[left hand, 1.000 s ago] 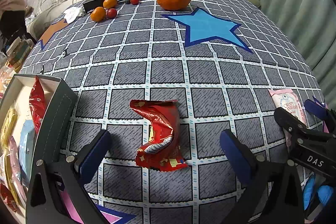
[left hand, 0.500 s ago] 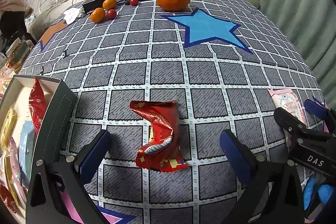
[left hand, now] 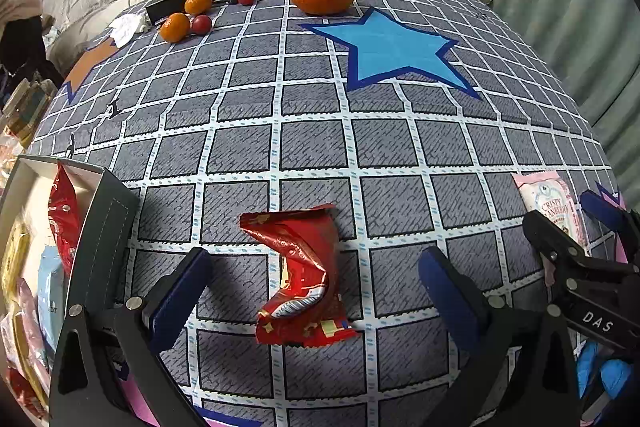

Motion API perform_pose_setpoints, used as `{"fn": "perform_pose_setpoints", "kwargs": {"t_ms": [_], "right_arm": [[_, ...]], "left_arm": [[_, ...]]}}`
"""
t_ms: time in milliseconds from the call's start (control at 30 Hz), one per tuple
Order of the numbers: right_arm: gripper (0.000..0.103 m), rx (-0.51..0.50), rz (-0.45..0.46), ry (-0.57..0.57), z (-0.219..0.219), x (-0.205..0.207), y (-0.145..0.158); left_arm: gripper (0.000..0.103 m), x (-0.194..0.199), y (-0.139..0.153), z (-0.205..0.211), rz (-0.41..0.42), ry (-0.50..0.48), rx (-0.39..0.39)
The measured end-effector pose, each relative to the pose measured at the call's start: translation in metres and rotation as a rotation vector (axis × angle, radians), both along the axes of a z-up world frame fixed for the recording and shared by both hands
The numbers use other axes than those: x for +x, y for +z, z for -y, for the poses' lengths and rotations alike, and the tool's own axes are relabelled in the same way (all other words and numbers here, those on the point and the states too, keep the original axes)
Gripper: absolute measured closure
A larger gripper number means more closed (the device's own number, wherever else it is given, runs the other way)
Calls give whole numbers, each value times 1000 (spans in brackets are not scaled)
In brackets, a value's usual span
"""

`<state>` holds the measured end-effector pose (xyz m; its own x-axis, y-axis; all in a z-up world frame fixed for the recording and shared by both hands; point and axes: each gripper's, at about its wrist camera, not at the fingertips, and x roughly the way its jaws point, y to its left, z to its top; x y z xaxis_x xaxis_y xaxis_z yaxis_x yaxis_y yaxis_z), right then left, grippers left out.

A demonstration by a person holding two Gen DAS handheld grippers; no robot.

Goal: Organize snacks

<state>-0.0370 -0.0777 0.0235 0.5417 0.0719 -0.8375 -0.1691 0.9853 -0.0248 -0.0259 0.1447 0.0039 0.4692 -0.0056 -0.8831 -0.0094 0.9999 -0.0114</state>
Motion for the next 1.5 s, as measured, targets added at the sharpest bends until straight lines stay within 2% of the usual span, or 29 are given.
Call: {"fn": "perform_pose_setpoints", "kwargs": {"t_ms": [167,333,433,533,567,600,633,667,700,733,1067,1133,1167,1200,1233,1300,1400,1500], "right_arm": [[0,0,0,0,0,1,0],[0,-3,-6,1,0,0,-1],[0,-11,-60,12,-1,5,1],[3,-17,-83,31,-6,4,3],[10,-15,-78,41,-8,2,4],[22,-13,-73,53,-10,-1,7],[31,-9,-69,68,-12,-5,10],[50,-4,-70,79,-14,-7,11],[57,6,-78,90,-14,-11,13],[57,12,-81,93,-16,-12,12],[58,53,-86,111,-4,-79,15],[58,56,-84,111,-1,-94,16],[58,56,-83,112,0,-99,16],[55,61,-81,115,2,-104,16],[49,71,-82,115,2,-105,16],[8,78,-93,76,7,-105,12],[8,84,-85,35,10,-98,12],[8,95,-99,17,10,-85,12]], "left_arm": [[0,0,0,0,17,-2,1],[3,1,0,0,-4,-1,0],[13,0,4,2,-9,-13,0],[32,-3,9,2,-4,-22,2],[44,-5,10,1,-2,-22,5],[54,-6,11,0,-2,-23,6],[58,-9,12,-1,-2,-22,11],[65,-13,12,-3,-1,-20,13],[69,-20,13,-5,1,-19,12],[69,-27,13,-6,4,-19,9],[69,-116,14,-17,36,-21,-16],[61,-121,14,-20,35,-20,-22],[47,-121,15,-22,29,-14,-26],[35,-121,16,-23,27,-7,-29],[32,-120,18,-25,30,4,-34],[30,-113,26,-29,44,13,-36],[24,-98,36,-29,71,11,1],[24,-73,38,-25,68,-1,35]]}}
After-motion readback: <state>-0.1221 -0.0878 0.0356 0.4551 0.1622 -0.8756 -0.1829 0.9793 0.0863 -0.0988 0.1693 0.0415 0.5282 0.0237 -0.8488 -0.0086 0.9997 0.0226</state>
